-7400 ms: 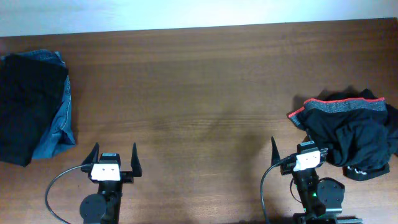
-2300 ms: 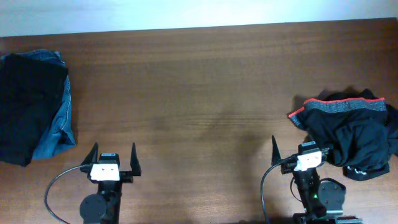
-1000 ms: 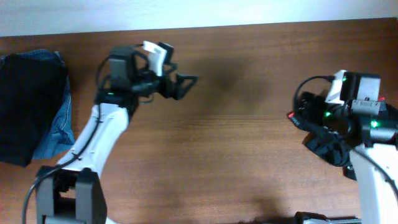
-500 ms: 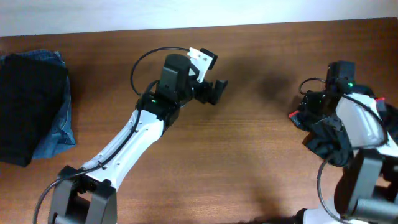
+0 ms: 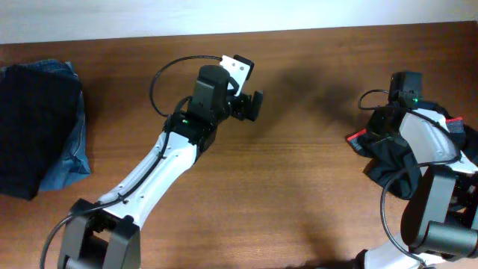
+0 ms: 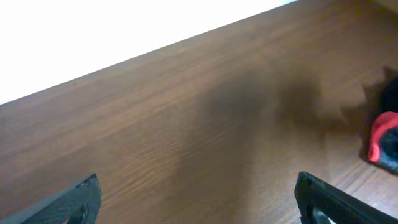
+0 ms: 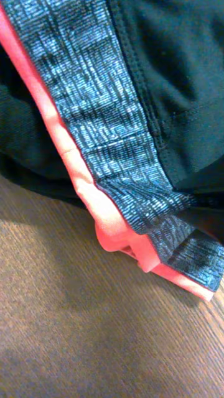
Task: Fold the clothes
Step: 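Reach the right gripper to the grey-red waistband of the black leggings, then grasp the waistband with the right gripper and lift it toward the left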
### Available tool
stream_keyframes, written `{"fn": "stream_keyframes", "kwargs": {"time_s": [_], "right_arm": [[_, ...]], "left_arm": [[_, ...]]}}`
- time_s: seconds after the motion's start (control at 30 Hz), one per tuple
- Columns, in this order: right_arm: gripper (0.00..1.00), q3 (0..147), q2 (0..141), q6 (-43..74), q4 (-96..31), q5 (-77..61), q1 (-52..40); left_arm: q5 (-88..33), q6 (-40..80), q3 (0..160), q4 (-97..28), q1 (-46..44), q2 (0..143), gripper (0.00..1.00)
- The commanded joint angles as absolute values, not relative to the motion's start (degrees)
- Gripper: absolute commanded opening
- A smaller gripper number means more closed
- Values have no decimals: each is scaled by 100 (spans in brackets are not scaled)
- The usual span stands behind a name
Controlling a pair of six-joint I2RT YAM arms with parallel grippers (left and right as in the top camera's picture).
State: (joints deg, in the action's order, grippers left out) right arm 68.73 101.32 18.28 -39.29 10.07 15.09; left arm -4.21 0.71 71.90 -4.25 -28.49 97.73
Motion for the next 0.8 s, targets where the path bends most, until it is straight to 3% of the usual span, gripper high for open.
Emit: {"fn": "stream_keyframes", "kwargs": {"time_s": [0.0, 0.13, 0.3, 0.57, 0.77], "right_arm": [[4, 6941, 10160, 1516, -3898, 1118, 1531], [4, 7196, 10051, 1219, -4224, 1090, 1450], [4, 8707, 9854, -766, -5391, -1201, 1103], [4, 11574, 9854, -757, -6445, -1271, -143], [4, 12309, 9854, -681, -6449, -1271, -985]], "left_arm": [[-167, 43, 7325, -429, -2814, 9730, 99], [-172, 45, 7363, -432, -2582, 9483, 99], [-167, 45, 7378, -510, -2143, 8744, 99], [-169, 43, 7378, -1319, -1363, 7721, 99], [-169, 43, 7378, -1822, -1026, 7526, 99]]}}
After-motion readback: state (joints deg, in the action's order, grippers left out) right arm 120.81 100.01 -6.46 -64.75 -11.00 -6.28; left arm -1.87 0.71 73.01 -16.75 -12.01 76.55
